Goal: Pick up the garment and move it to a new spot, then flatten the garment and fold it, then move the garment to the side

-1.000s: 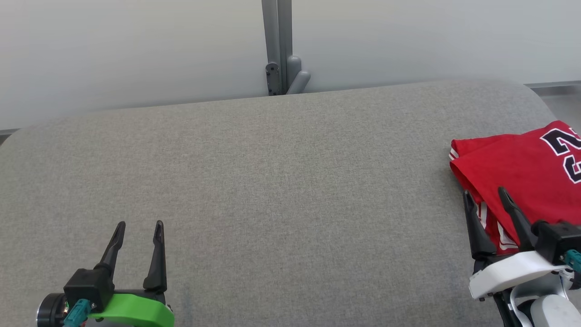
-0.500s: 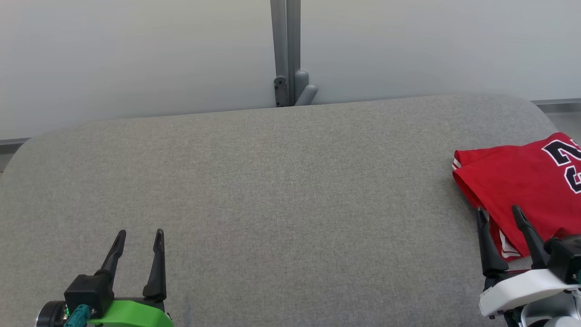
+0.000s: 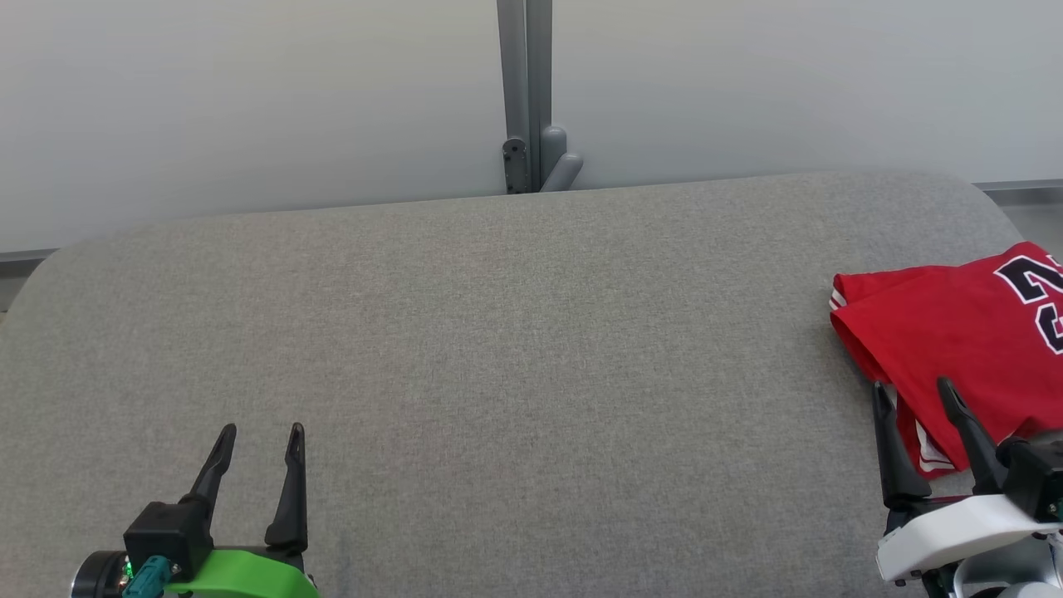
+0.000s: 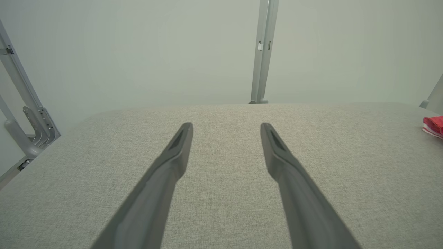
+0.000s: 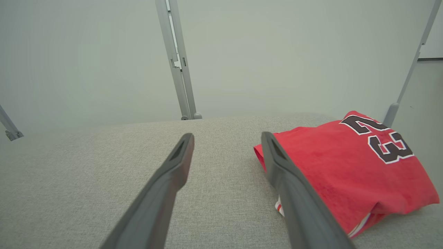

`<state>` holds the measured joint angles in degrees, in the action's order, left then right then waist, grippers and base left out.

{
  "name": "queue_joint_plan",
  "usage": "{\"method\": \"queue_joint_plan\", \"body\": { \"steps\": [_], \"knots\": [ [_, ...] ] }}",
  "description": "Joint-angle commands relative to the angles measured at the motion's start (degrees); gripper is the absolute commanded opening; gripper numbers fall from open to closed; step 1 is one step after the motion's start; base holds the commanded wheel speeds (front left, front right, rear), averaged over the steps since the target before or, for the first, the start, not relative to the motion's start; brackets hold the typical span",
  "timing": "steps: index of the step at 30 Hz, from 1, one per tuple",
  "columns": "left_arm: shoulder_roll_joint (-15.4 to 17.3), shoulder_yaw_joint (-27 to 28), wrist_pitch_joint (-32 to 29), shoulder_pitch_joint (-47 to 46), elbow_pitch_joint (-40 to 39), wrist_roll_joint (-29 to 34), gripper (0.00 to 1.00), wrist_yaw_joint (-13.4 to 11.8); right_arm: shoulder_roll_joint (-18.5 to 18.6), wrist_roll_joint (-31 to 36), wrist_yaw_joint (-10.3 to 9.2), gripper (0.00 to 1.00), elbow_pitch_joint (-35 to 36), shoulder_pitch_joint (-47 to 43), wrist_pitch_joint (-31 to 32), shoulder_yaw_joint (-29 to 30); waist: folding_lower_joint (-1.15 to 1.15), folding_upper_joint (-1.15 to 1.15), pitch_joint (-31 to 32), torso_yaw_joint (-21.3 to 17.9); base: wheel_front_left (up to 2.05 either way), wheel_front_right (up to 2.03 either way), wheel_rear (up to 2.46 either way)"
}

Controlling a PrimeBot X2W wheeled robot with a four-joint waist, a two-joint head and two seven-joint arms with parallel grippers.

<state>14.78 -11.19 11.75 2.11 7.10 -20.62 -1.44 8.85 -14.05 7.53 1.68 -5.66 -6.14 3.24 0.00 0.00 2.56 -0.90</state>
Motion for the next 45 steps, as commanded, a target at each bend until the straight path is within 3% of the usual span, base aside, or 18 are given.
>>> {"method": "queue_joint_plan", "body": {
  "steps": [1,26,27,32,45],
  "knots": [
    [0.33,0.00,0.31,-0.67,0.12,-0.10,1.00,0.24,-0.04,0.15,-0.09,1.00,0.27,-0.67,0.13,0.01,0.00,0.00,-0.07,0.00,0.00,0.00,0.00],
    [0.54,-0.77,0.89,-1.51,0.53,-0.84,1.00,-0.62,0.18,-0.64,-0.09,1.00,1.12,-0.39,0.05,0.08,0.00,0.00,-0.68,-0.84,0.00,0.00,0.00],
    [0.26,-0.75,0.66,-0.66,0.45,-0.63,0.00,-0.56,0.09,-0.41,-0.01,0.00,0.82,0.00,0.08,0.02,0.00,0.00,-0.68,-0.84,0.00,0.00,0.00],
    [-0.92,-1.47,0.45,0.83,2.38,-1.18,0.00,-0.49,-1.07,-1.05,0.00,0.00,-1.52,-0.31,0.27,-0.26,0.00,0.00,-0.70,-0.83,0.00,0.00,0.00],
    [-2.67,-1.24,0.56,1.53,0.77,-12.46,0.00,1.03,-1.14,-14.38,-0.01,0.00,-2.96,0.59,4.75,2.30,0.00,0.00,-0.89,-0.66,0.00,0.00,0.00]
  ]
}}
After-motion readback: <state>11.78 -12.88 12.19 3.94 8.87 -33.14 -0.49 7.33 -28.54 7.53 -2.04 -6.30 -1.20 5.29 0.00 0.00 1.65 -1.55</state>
